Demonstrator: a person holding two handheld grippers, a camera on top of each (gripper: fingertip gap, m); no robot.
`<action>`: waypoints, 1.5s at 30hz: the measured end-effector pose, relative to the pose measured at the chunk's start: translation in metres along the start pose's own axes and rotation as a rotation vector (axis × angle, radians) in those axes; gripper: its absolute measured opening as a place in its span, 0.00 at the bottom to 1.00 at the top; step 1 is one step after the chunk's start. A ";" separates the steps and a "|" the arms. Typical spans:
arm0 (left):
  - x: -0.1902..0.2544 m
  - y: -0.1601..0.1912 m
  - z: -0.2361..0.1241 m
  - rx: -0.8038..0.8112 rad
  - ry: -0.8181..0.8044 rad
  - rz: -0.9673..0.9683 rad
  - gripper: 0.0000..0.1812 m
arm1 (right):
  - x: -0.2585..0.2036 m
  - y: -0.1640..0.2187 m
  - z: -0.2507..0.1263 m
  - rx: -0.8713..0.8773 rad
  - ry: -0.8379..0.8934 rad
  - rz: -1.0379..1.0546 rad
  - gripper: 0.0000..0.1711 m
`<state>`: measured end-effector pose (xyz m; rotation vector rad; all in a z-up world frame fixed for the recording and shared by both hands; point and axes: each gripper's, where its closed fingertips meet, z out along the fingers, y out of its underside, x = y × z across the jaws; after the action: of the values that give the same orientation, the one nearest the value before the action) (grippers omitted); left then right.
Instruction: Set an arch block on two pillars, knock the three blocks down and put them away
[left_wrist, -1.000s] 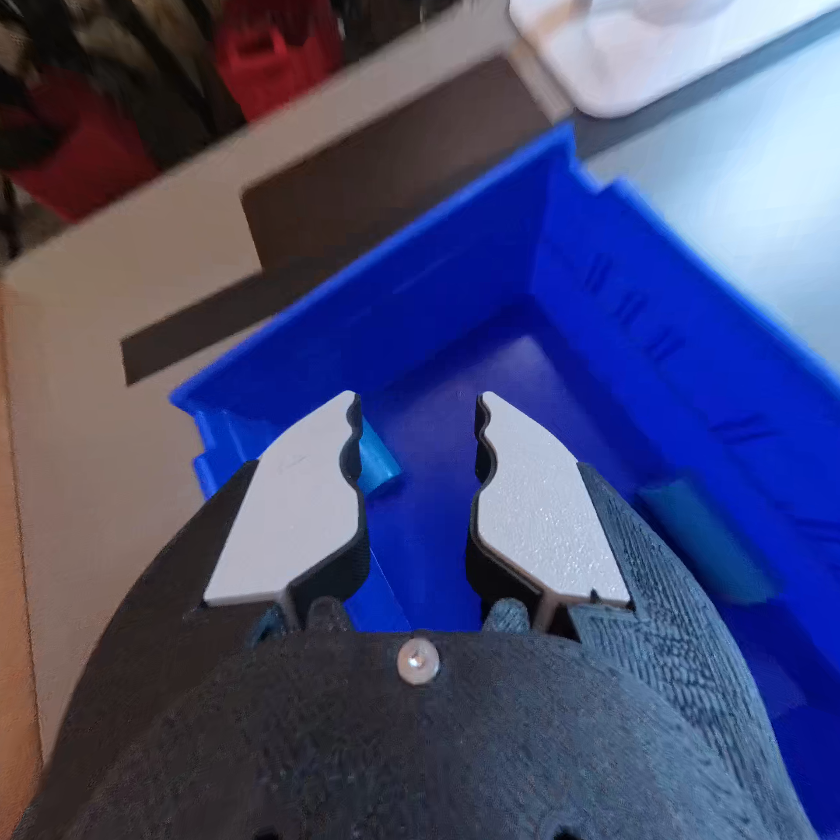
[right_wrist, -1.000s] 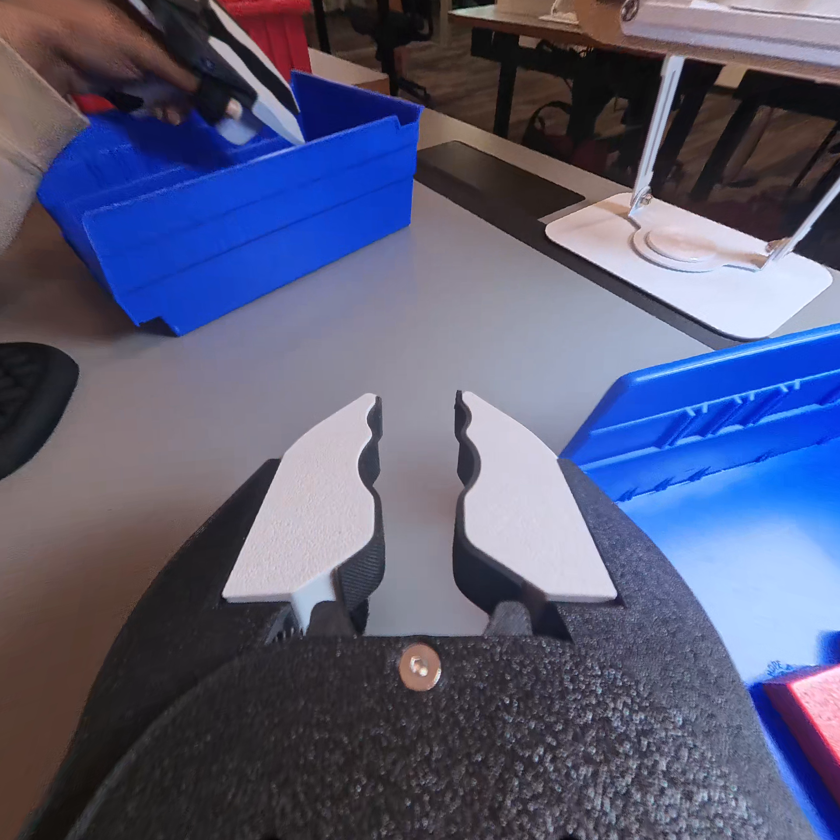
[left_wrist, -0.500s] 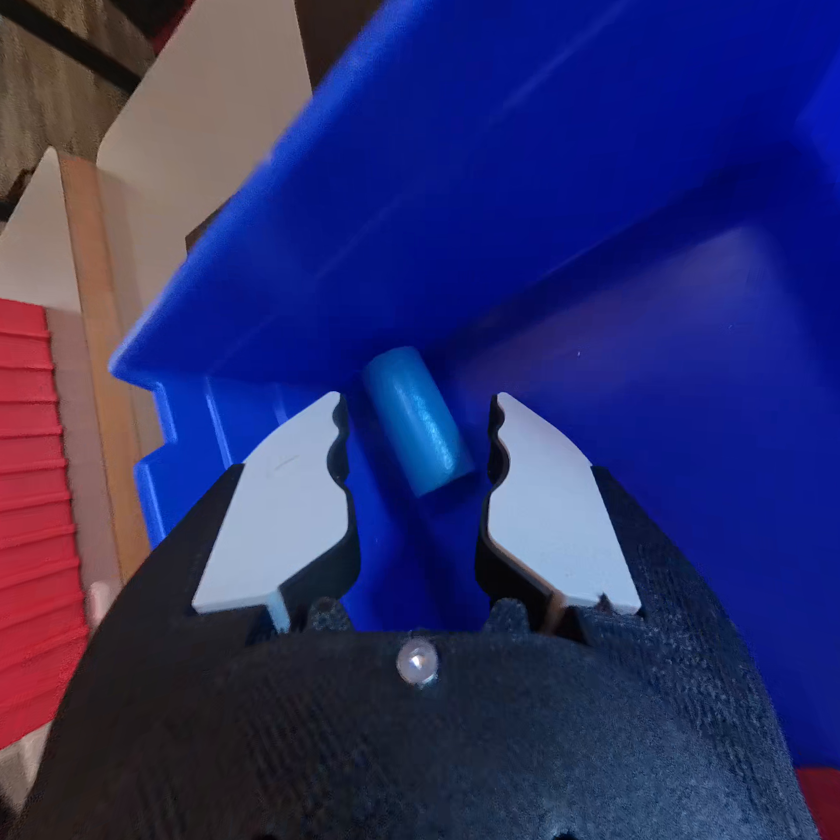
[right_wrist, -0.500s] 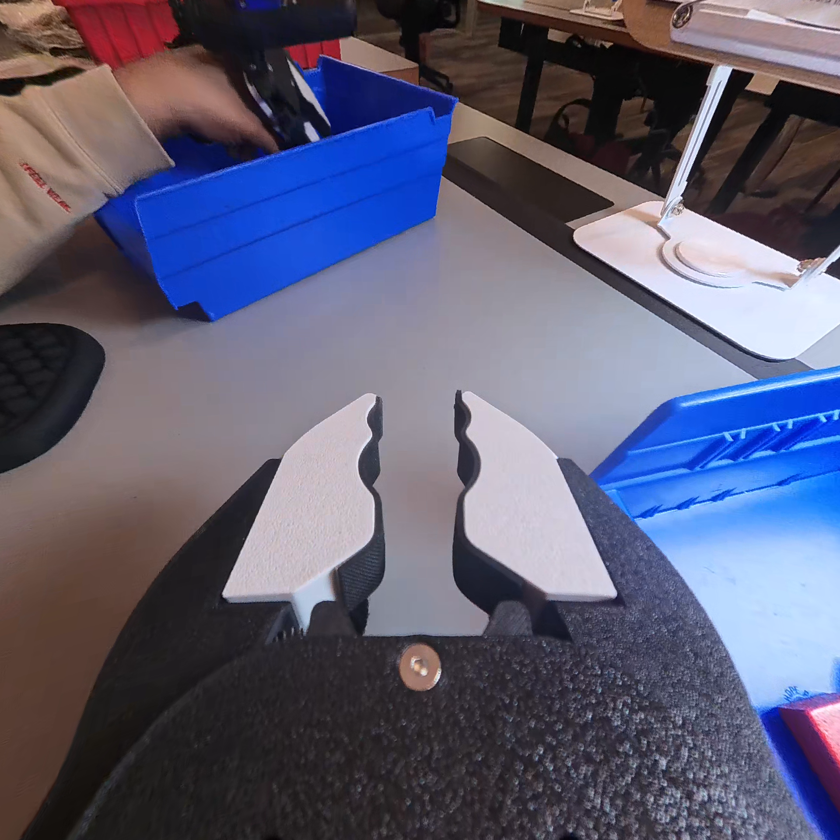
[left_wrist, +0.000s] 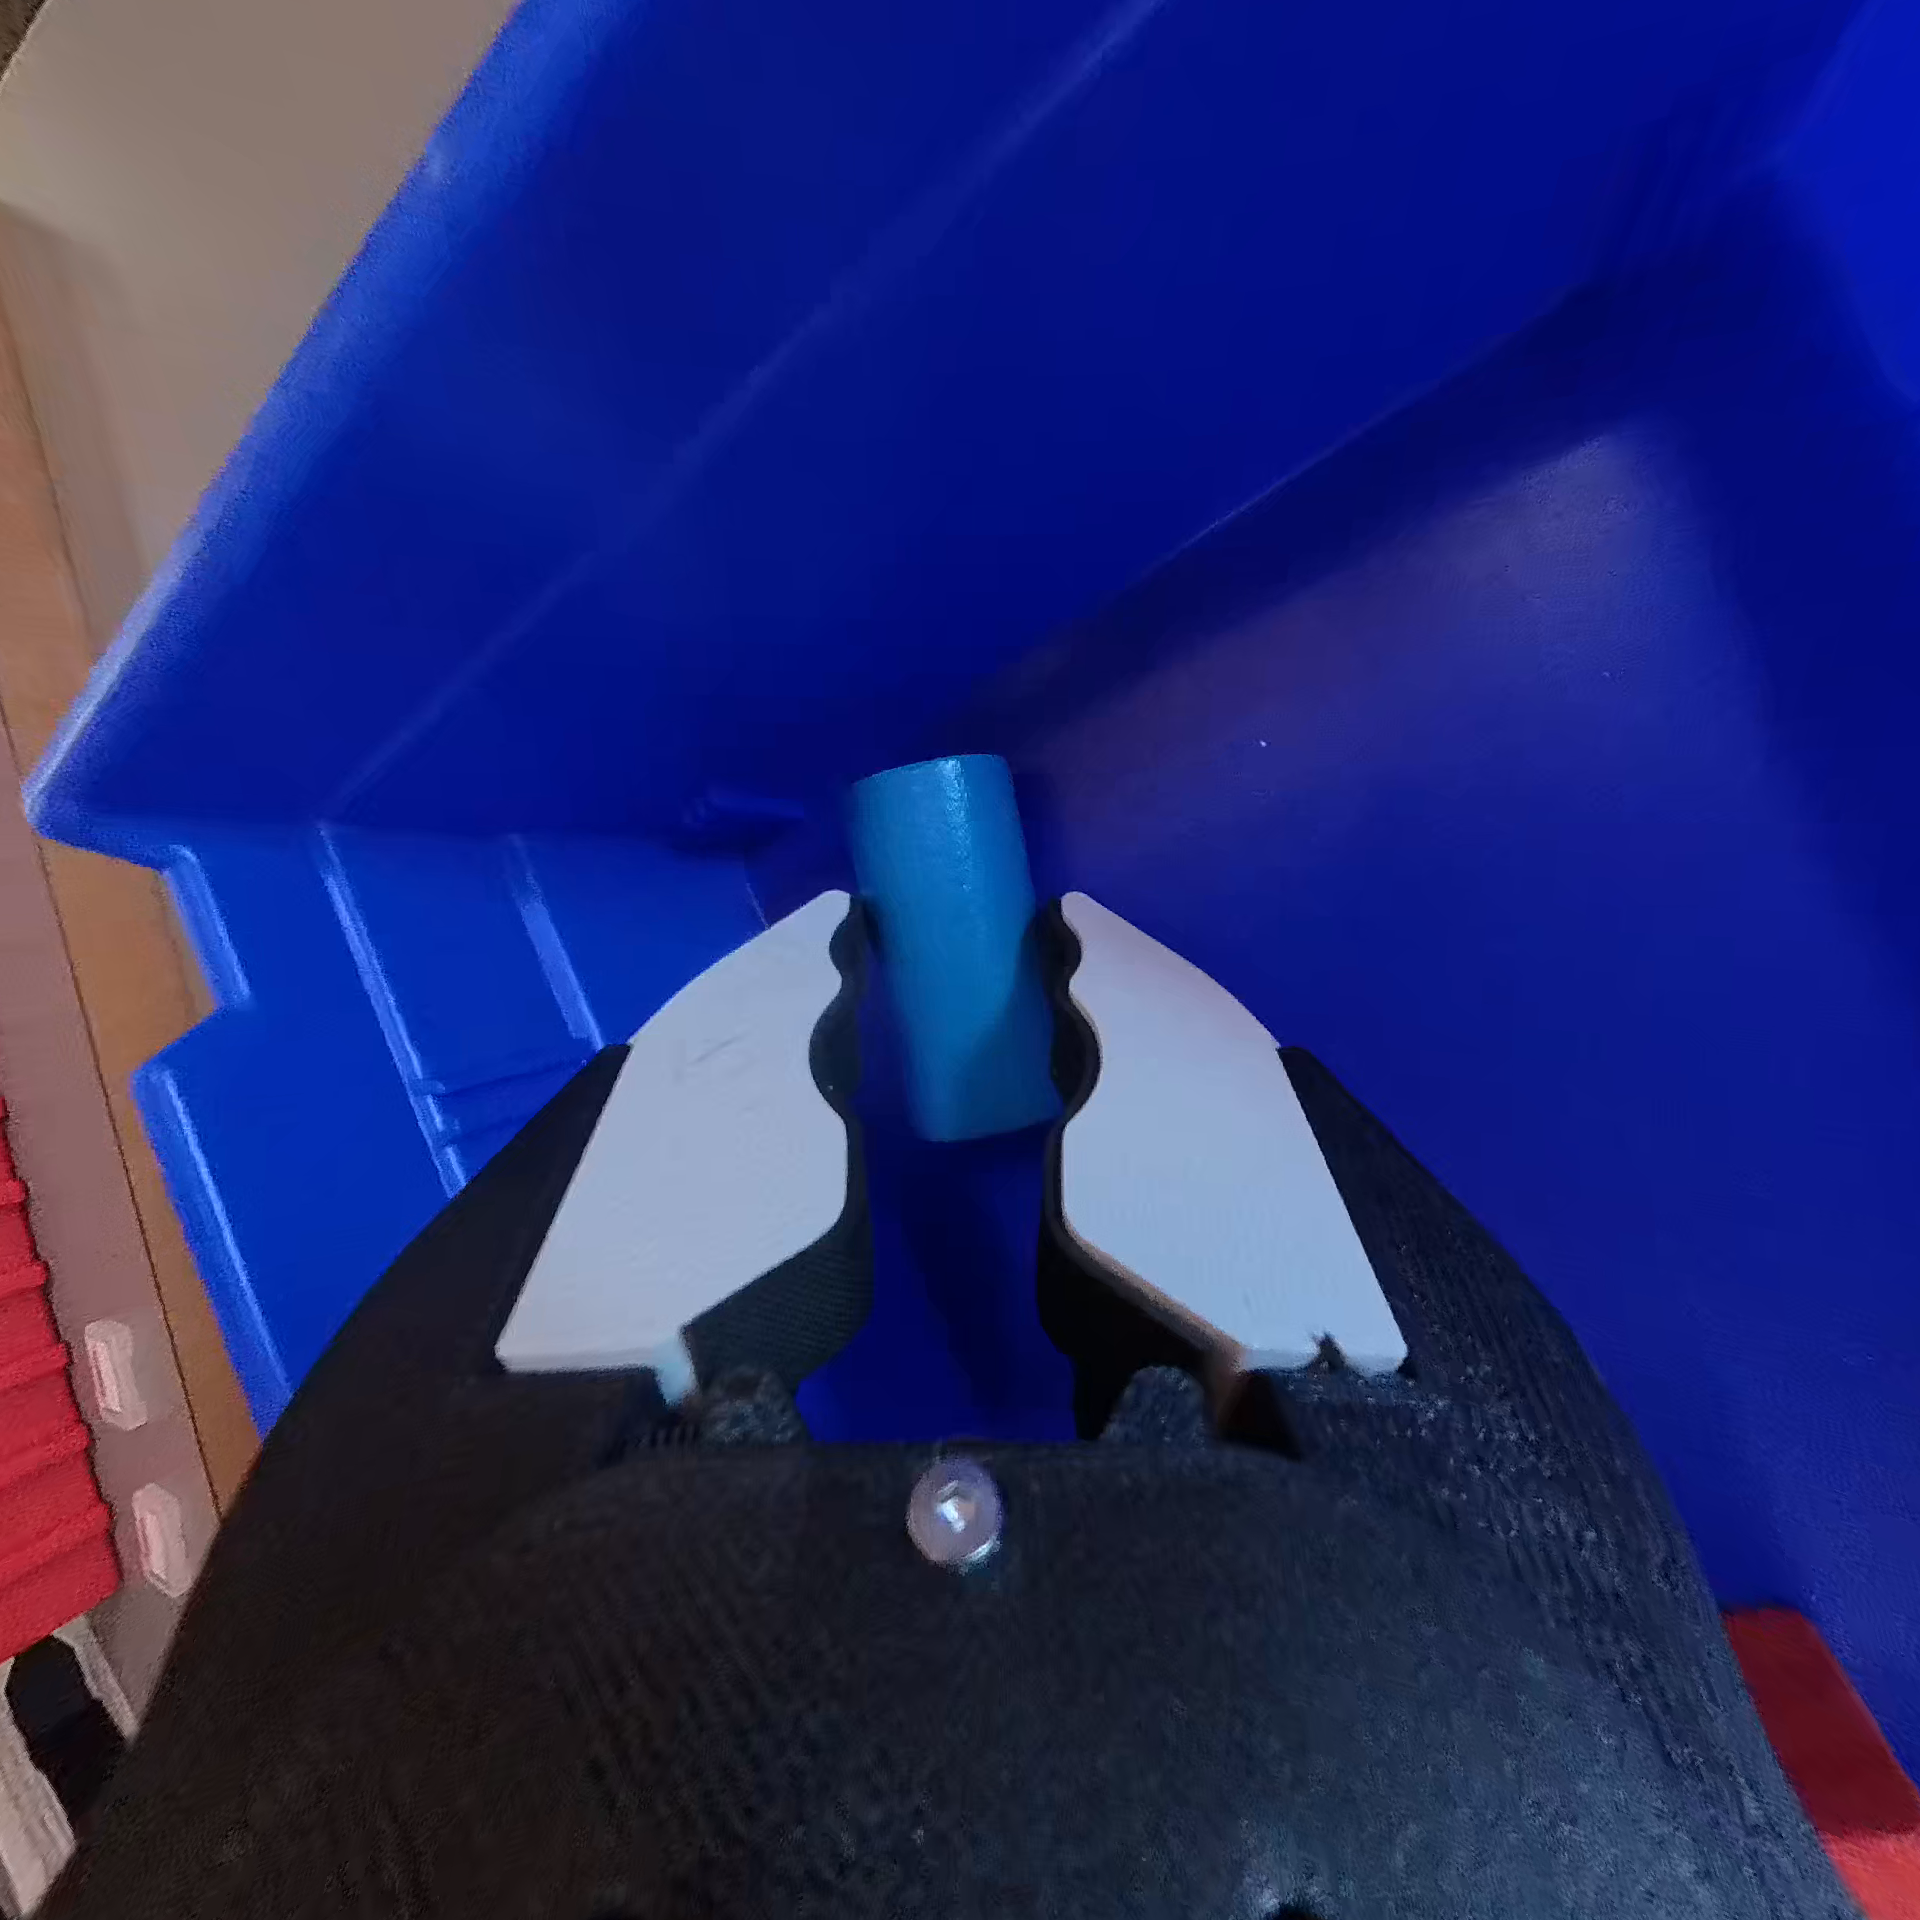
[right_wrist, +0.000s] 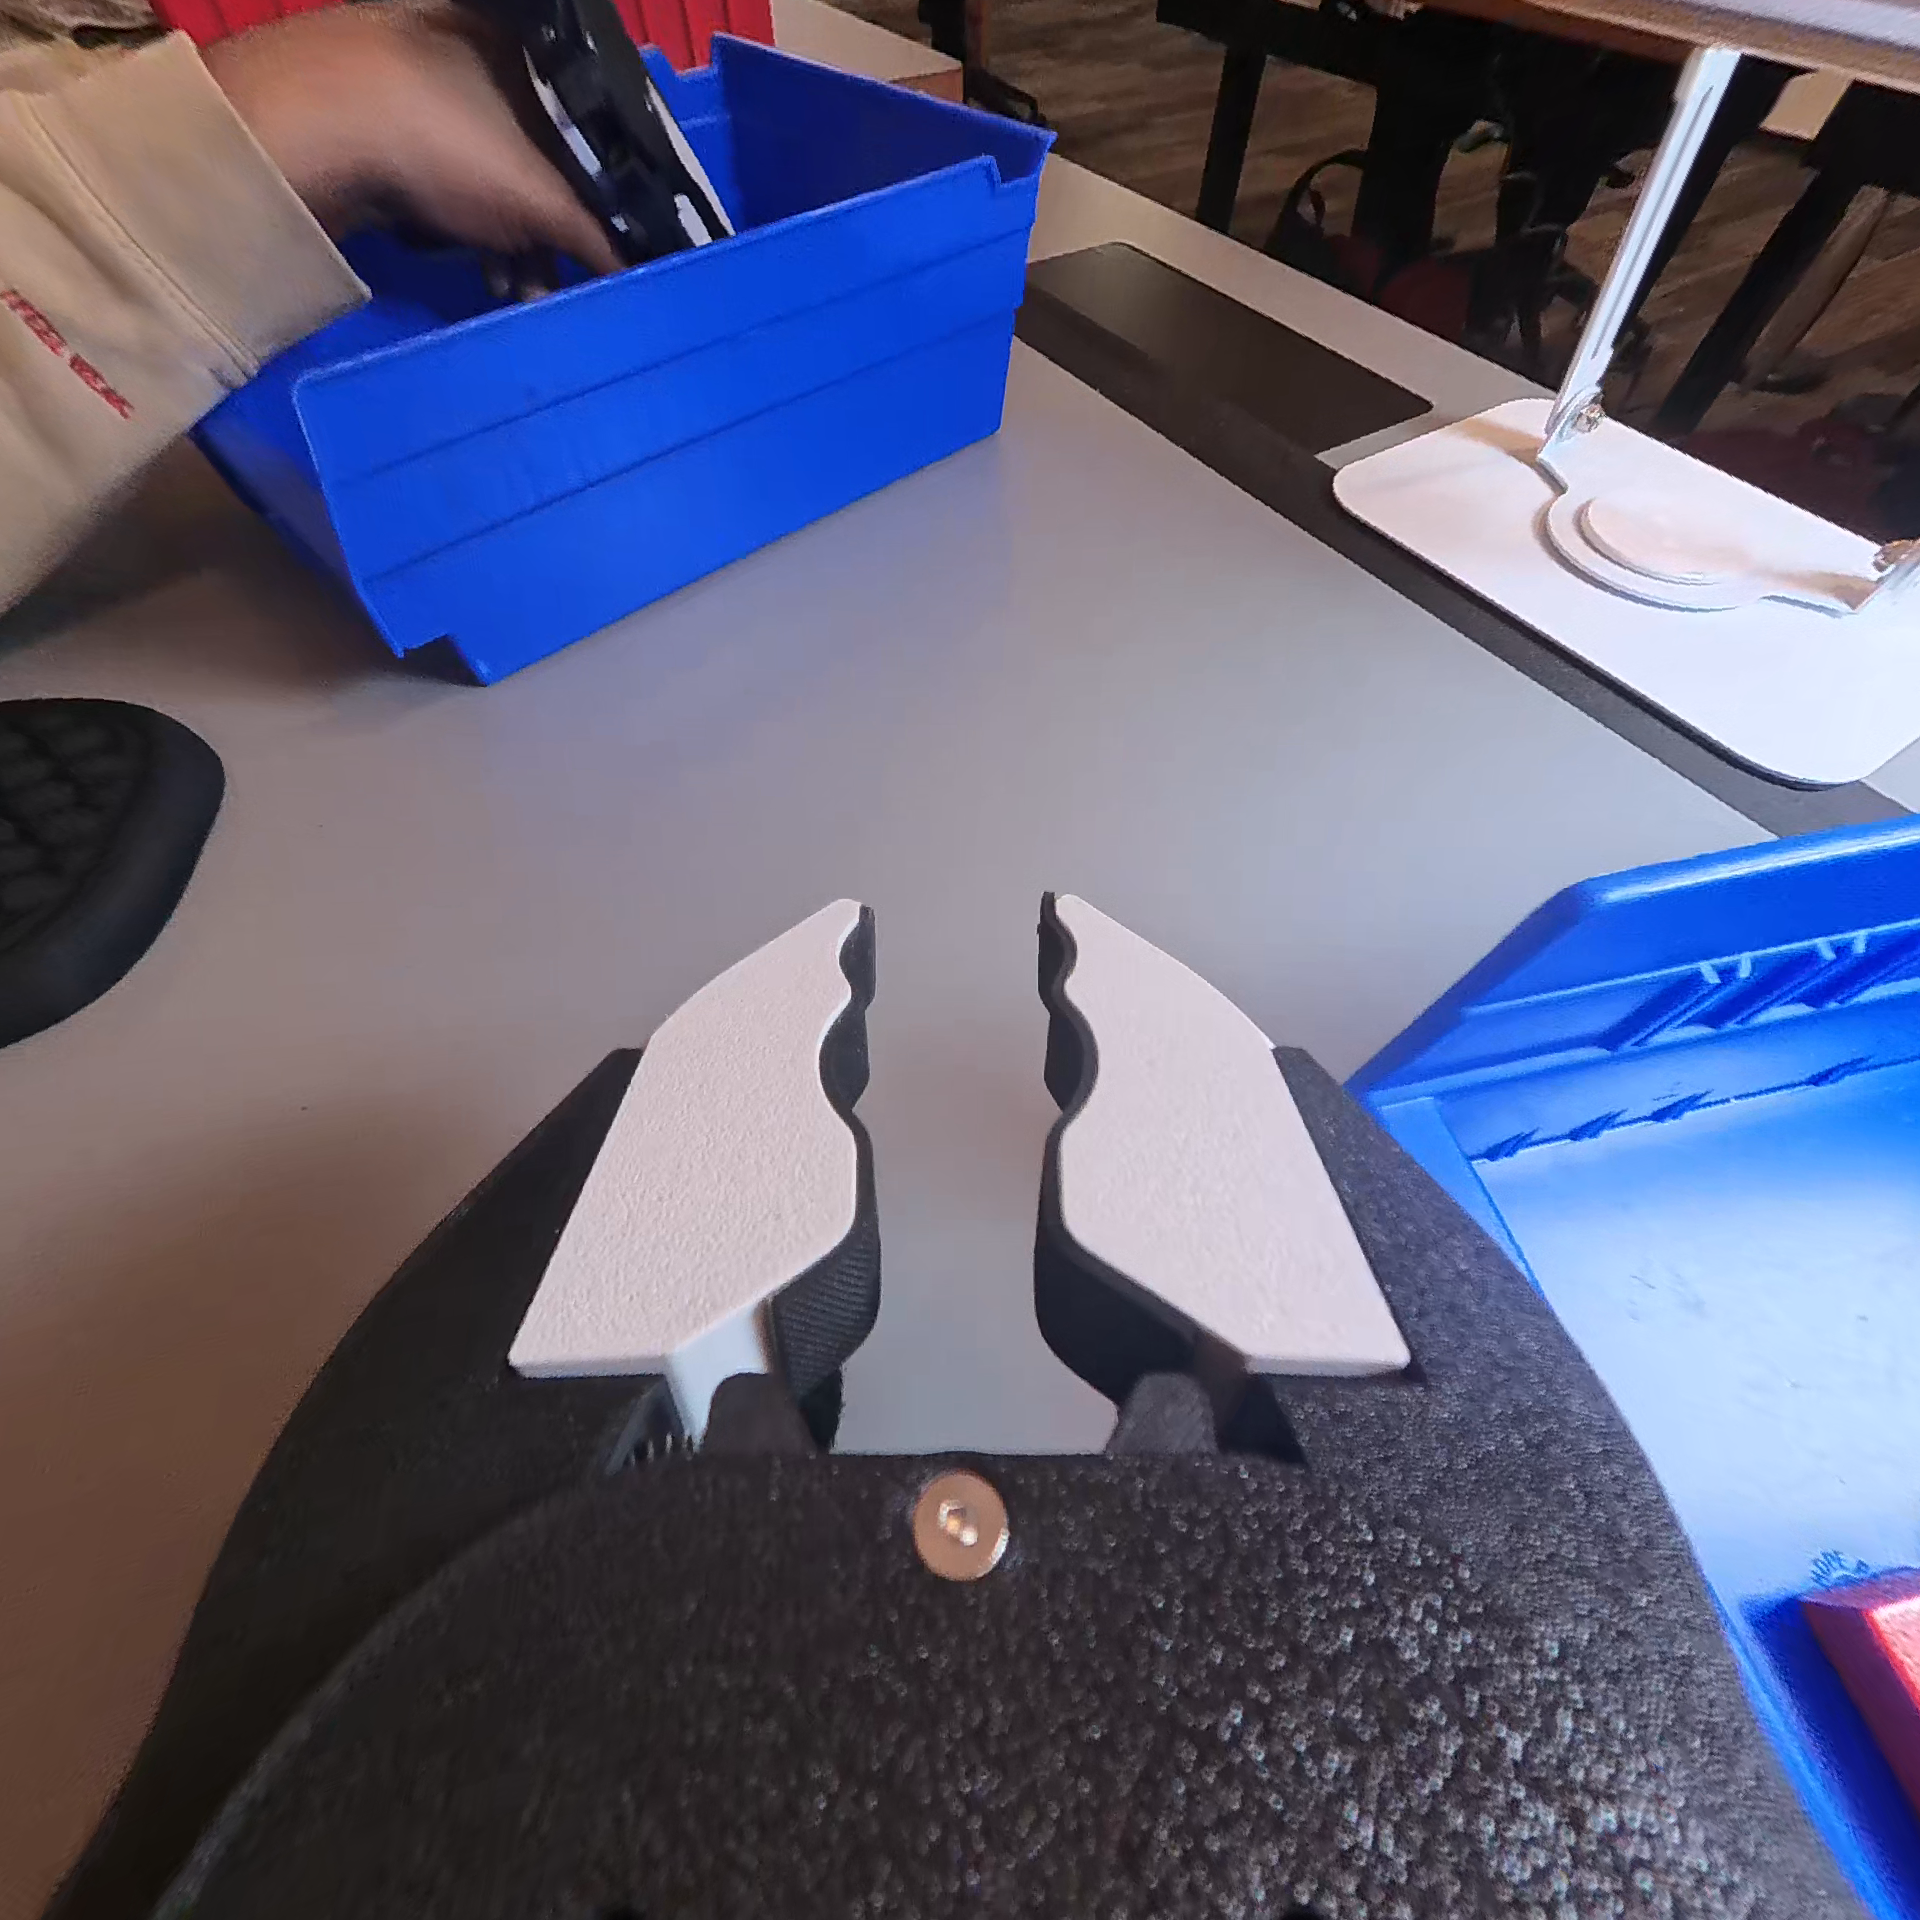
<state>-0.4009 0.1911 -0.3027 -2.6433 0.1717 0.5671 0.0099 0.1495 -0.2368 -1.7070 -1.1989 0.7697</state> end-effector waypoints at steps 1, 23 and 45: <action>0.002 0.000 -0.001 -0.004 0.006 0.017 0.19 | 0.000 0.001 0.000 -0.006 0.003 -0.011 0.18; 0.049 -0.017 -0.019 0.137 0.370 0.000 0.19 | -0.052 -0.053 -0.022 0.253 -0.083 -0.159 0.15; 0.288 0.006 -0.324 1.235 1.175 0.163 0.18 | -0.129 -0.066 -0.034 0.301 -0.574 0.057 0.31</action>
<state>-0.0229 0.0361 -0.1578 -1.4043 0.7652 -0.8724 -0.0299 0.0271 -0.1630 -1.3119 -1.3240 1.4627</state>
